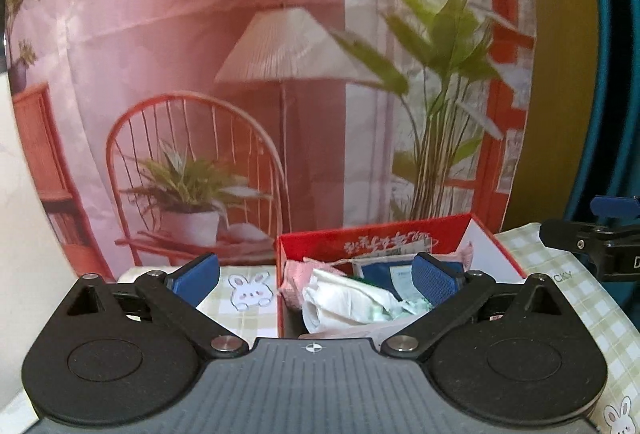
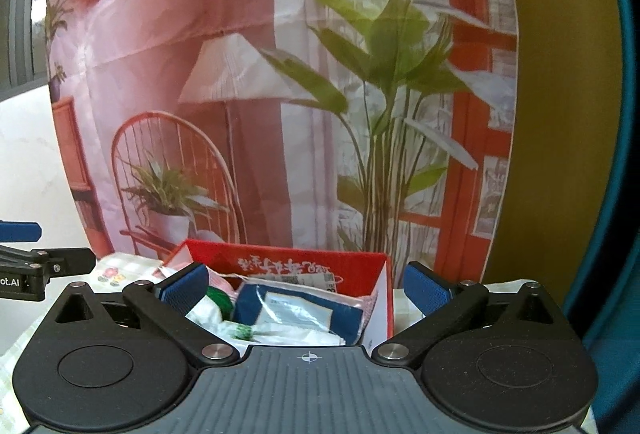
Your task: Organize soft objects
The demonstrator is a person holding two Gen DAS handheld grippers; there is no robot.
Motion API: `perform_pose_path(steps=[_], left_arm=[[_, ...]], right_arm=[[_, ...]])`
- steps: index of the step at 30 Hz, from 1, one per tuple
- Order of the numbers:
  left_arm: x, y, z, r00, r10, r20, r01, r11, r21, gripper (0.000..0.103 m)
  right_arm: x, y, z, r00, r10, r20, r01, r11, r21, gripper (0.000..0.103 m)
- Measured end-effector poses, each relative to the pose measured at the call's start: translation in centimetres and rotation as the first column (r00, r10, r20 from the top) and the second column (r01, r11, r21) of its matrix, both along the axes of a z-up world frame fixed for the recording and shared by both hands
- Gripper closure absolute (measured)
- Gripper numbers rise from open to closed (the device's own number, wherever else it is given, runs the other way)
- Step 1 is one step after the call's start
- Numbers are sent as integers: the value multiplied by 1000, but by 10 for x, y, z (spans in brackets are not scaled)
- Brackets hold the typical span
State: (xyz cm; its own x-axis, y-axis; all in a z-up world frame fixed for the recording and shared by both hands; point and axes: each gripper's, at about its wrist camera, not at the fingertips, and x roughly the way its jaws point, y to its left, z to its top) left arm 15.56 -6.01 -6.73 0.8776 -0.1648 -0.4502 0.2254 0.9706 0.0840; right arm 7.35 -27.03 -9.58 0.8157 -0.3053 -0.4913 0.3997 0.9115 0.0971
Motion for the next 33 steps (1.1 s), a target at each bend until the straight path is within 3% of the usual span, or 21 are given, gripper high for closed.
perform_pose_path(steps=[10,16,23,33], left_arm=[[-55,13,54,989,56,135,-52,998,-37,0],[-88,19,79,982,64,175,-54,997,-61,0],[-112,21,90,978,58,201,-48,997,-55,0],[-113,27,91,979,70,193,-58,996,-68,0]], right_arm=[[-31,29,56,998,-7,65,7,1000,-4,0],[-50,44,84,994,-22,109,26,999,-31,0],[-69,58,105,992,-15,129,22,998,-51,0],[-79,64,117,991,-13,134,22,998,-66,0]])
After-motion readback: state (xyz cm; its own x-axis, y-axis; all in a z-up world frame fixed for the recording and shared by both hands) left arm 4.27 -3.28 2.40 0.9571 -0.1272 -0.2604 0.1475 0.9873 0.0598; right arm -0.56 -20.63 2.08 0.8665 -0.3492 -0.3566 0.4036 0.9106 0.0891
